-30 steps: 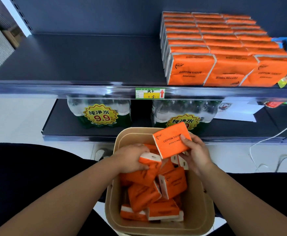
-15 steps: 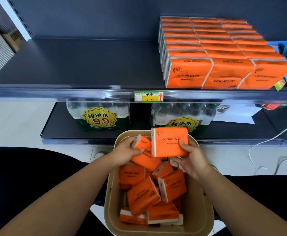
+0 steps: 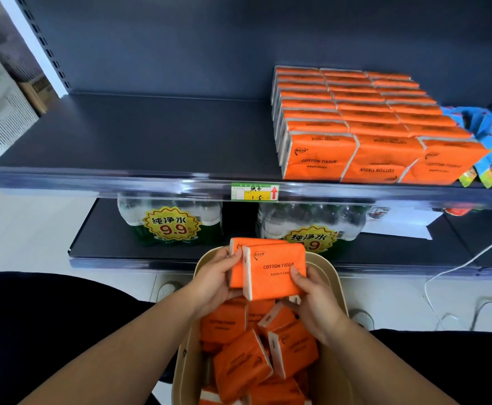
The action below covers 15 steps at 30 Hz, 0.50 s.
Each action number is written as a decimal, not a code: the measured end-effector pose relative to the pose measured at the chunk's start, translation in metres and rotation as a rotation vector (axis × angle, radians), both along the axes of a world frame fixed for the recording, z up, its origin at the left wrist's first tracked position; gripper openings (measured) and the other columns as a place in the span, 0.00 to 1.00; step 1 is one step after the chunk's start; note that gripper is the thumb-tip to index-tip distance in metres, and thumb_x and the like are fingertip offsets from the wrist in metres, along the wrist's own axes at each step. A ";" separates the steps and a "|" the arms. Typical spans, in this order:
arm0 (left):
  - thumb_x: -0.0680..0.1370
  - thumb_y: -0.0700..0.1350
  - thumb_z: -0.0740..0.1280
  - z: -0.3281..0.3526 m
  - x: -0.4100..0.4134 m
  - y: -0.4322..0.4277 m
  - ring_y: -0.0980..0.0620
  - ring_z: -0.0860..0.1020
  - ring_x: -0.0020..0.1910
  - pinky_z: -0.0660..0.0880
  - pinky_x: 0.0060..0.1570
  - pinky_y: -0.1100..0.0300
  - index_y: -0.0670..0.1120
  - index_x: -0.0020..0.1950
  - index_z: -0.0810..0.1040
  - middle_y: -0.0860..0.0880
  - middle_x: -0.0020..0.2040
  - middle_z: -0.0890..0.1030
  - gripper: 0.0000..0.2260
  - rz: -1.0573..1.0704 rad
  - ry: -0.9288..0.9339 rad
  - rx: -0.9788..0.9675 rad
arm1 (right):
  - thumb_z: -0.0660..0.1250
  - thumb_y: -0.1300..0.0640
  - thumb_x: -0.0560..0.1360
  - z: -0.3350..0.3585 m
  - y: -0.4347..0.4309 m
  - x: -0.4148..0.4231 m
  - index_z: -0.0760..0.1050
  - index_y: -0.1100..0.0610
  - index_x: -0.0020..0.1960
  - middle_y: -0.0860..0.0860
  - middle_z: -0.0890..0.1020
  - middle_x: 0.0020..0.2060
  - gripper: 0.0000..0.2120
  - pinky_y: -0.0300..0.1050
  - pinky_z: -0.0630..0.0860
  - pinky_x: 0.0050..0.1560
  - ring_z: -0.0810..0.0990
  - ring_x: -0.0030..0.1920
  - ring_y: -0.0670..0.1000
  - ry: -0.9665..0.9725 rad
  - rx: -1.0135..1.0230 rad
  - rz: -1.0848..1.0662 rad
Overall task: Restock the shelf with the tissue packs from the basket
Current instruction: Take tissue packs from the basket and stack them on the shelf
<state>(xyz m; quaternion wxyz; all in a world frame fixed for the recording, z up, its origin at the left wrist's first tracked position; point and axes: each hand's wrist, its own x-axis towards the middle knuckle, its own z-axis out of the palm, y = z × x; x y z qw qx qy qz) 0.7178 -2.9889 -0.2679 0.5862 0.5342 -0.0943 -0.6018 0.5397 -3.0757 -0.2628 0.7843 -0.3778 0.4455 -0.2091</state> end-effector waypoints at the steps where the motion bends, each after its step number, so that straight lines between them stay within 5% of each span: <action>1: 0.81 0.50 0.61 0.001 -0.001 -0.001 0.44 0.80 0.60 0.79 0.50 0.43 0.48 0.64 0.70 0.44 0.61 0.81 0.13 -0.009 -0.001 -0.011 | 0.63 0.55 0.79 0.001 0.001 0.000 0.72 0.55 0.63 0.54 0.83 0.56 0.13 0.54 0.78 0.51 0.81 0.56 0.54 -0.018 0.006 0.006; 5: 0.76 0.61 0.60 0.009 -0.004 -0.004 0.46 0.79 0.61 0.79 0.51 0.46 0.51 0.68 0.69 0.47 0.63 0.80 0.24 -0.095 -0.040 -0.049 | 0.64 0.53 0.77 0.005 0.005 -0.001 0.69 0.54 0.65 0.53 0.82 0.57 0.18 0.61 0.77 0.58 0.80 0.58 0.54 -0.040 -0.040 0.022; 10: 0.64 0.72 0.70 0.018 -0.007 -0.003 0.49 0.79 0.61 0.78 0.56 0.44 0.58 0.68 0.66 0.51 0.64 0.78 0.38 -0.144 -0.186 -0.070 | 0.65 0.56 0.76 0.019 0.004 0.000 0.68 0.55 0.64 0.56 0.82 0.56 0.17 0.52 0.82 0.47 0.82 0.54 0.54 -0.064 -0.130 0.000; 15: 0.63 0.69 0.71 0.038 -0.002 -0.003 0.46 0.79 0.62 0.73 0.62 0.38 0.59 0.69 0.66 0.49 0.64 0.79 0.37 -0.139 -0.212 -0.141 | 0.75 0.53 0.67 0.040 -0.004 -0.002 0.68 0.55 0.63 0.56 0.80 0.59 0.28 0.56 0.81 0.50 0.82 0.55 0.56 -0.080 -0.225 0.048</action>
